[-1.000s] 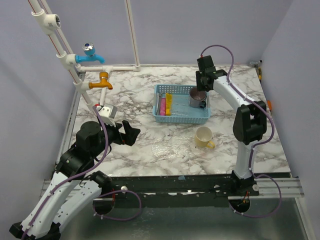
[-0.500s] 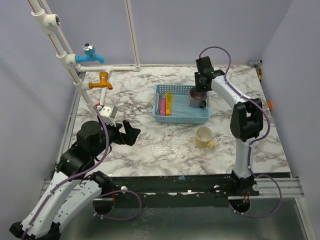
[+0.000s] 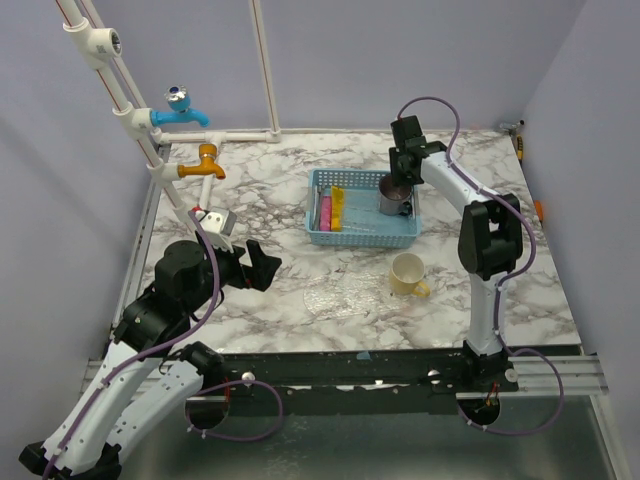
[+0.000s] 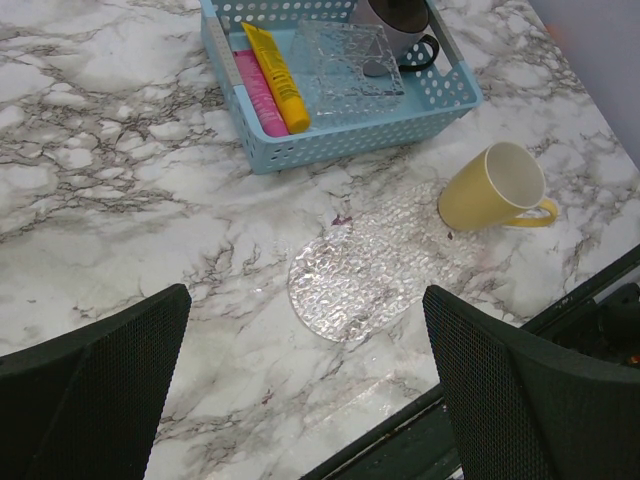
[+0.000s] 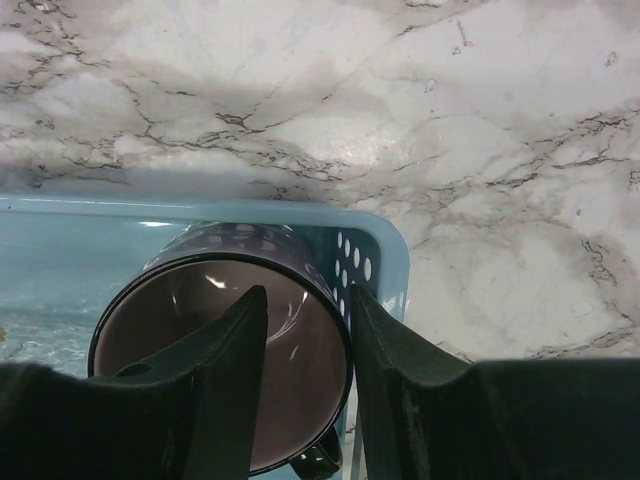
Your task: Prepare toiletry sets of a toothbrush and toothpaste on the tray
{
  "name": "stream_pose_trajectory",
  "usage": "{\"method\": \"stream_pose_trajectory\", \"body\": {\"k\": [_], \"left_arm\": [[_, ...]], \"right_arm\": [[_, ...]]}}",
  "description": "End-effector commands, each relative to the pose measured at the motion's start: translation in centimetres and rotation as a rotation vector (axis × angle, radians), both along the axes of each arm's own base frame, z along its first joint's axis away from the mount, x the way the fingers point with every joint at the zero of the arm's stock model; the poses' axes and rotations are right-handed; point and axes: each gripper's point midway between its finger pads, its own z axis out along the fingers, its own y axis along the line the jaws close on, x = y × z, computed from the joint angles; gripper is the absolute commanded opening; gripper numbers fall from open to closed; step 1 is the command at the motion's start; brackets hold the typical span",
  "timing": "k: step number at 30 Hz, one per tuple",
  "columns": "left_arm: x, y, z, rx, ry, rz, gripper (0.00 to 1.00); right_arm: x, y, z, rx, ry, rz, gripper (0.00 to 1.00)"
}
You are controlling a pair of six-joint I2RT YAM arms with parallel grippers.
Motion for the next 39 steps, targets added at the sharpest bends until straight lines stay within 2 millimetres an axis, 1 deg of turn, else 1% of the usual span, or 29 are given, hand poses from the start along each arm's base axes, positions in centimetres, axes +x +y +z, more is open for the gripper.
{"method": "stream_pose_trajectory", "body": {"k": [1, 3, 6, 7, 10, 14, 15, 16, 17, 19, 24, 27, 35, 39], "left_arm": [[-0.2, 0.0, 0.0, 0.006, 0.004, -0.009, 0.99], [-0.2, 0.0, -0.1, 0.007, 0.005, -0.009, 0.99], [-0.3, 0.0, -0.1, 0.007, 0.006, -0.010, 0.99], [-0.3, 0.0, -0.1, 0.007, 0.006, -0.010, 0.99], [-0.3, 0.0, 0.0, 0.006, 0.005, -0.010, 0.99], [-0.3, 0.0, -0.1, 0.007, 0.006, -0.011, 0.99], [-0.3, 0.0, -0.1, 0.006, 0.005, -0.010, 0.99], [-0.3, 0.0, 0.0, 0.006, 0.005, -0.011, 0.99], [-0.3, 0.0, -0.1, 0.007, 0.005, -0.010, 0.99], [-0.3, 0.0, 0.0, 0.006, 0.005, -0.011, 0.99], [-0.3, 0.0, 0.0, 0.006, 0.005, -0.010, 0.99], [-0.3, 0.0, 0.0, 0.006, 0.004, -0.009, 0.99], [-0.3, 0.1, 0.1, 0.004, 0.000, -0.008, 0.99], [-0.4, 0.1, 0.3, -0.001, -0.005, -0.007, 0.99]], "right_arm": [[0.6, 0.6, -0.7, 0.030, 0.009, 0.012, 0.41], [0.4, 0.8, -1.4, 0.037, 0.029, 0.022, 0.38], [0.2, 0.8, -2.2, 0.034, 0.050, 0.023, 0.26], [0.1, 0.7, -2.4, 0.032, 0.054, 0.022, 0.24], [0.0, 0.6, -2.5, 0.032, 0.057, 0.019, 0.16], [0.1, 0.5, -1.9, 0.031, 0.047, 0.017, 0.10], [0.1, 0.6, -1.6, 0.032, 0.044, 0.017, 0.06], [0.2, 0.6, -1.2, 0.032, 0.038, 0.016, 0.01], [0.2, 0.6, -0.7, 0.036, 0.030, 0.015, 0.01], [0.3, 0.5, 0.6, 0.041, 0.005, 0.009, 0.01], [0.2, -0.5, 3.6, 0.015, -0.058, -0.025, 0.00], [-0.2, -0.9, 5.0, 0.011, -0.085, -0.037, 0.00], [-1.1, -1.5, 9.8, 0.041, -0.178, -0.075, 0.00], [-2.1, -1.6, 12.0, 0.076, -0.215, -0.094, 0.01]]}}
